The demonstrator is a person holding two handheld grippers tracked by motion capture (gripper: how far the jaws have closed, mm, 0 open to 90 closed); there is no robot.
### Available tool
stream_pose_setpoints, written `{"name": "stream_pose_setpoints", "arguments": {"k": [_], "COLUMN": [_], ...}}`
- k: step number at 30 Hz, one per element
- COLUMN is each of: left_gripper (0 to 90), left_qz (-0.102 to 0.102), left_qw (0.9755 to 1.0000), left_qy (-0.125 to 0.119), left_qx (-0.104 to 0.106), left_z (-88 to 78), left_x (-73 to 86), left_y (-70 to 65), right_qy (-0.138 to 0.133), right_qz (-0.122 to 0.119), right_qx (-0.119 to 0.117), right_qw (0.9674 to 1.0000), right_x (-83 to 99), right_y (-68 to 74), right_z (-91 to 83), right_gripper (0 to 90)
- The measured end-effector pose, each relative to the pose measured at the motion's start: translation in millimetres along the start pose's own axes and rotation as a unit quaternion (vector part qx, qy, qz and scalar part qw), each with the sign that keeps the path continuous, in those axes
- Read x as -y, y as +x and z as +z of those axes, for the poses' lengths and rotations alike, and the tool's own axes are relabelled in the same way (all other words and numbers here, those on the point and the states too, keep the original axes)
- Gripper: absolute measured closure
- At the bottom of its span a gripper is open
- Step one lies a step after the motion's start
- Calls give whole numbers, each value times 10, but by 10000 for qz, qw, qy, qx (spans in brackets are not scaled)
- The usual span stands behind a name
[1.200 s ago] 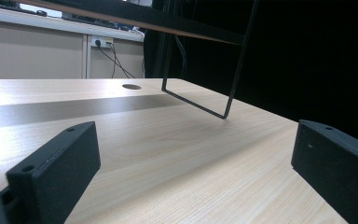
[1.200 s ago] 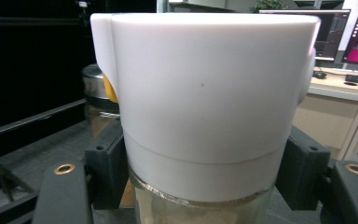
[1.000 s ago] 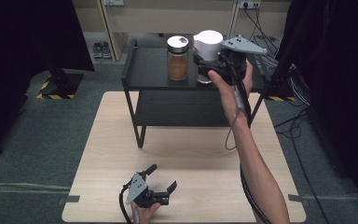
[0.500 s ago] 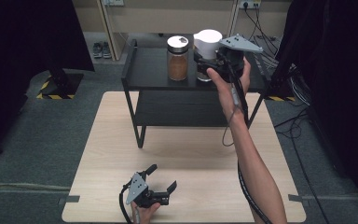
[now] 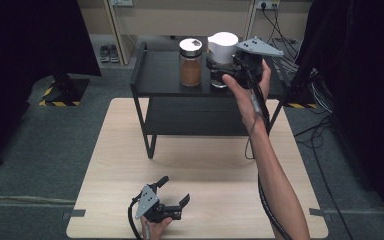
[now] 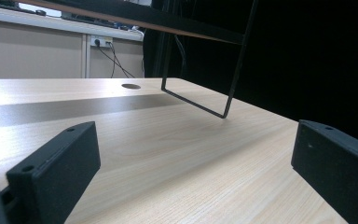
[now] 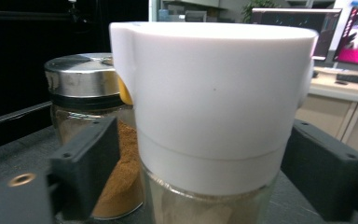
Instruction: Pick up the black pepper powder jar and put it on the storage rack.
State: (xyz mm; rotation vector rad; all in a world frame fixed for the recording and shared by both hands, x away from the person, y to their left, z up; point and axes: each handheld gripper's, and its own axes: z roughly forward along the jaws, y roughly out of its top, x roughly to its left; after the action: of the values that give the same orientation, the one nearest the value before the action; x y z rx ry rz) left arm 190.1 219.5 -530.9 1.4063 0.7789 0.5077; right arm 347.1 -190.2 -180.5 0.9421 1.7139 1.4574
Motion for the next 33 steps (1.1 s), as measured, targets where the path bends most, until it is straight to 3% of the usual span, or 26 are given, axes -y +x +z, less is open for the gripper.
{"name": "stream_pose_setpoints", "arguments": {"k": [6, 17, 33], "left_gripper": [5, 5, 5], "left_qz": [-4, 3, 2], "left_qw": [10000, 10000, 10000], "left_qy": [-6, 9, 20], "left_qx": [-6, -1, 12], "left_z": [-1, -3, 1], "left_x": [2, -2, -4], "left_y": [-3, 1, 2], "right_qy": [-174, -370, -551], "right_qz": [135, 249, 28], "right_qx": [-27, -143, -528], "right_qw": [9998, 9989, 9971], "right_x": [72, 235, 632], "right_y": [-14, -89, 7], "right_z": [-122, -322, -651], "right_gripper": [23, 9, 4]}}
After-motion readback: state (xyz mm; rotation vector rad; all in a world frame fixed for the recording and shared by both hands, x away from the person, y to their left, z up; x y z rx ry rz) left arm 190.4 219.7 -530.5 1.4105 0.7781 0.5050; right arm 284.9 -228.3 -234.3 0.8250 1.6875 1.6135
